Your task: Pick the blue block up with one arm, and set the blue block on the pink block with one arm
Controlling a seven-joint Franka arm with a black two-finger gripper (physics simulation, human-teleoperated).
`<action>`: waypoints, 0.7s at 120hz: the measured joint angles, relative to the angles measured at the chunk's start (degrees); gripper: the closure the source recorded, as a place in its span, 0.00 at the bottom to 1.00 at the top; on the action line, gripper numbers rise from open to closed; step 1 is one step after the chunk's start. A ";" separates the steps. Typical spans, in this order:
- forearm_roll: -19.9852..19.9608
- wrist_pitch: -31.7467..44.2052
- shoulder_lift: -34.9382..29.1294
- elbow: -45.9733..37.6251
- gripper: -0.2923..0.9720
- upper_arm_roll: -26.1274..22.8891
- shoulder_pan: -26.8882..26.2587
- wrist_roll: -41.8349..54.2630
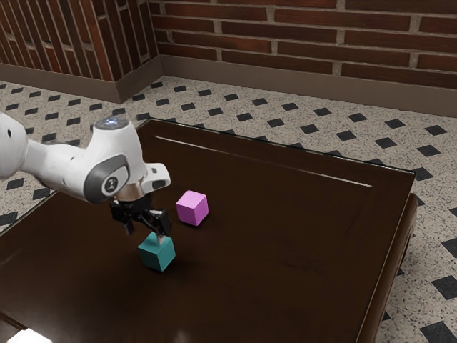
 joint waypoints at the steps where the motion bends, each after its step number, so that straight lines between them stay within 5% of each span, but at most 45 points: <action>1: 0.01 0.24 0.16 0.00 0.23 0.00 0.18 -0.02; 62: 0.10 7.14 5.11 -0.18 0.25 -1.62 1.13 -0.26; 84: 0.07 8.75 6.66 -0.10 0.40 -1.57 1.15 1.13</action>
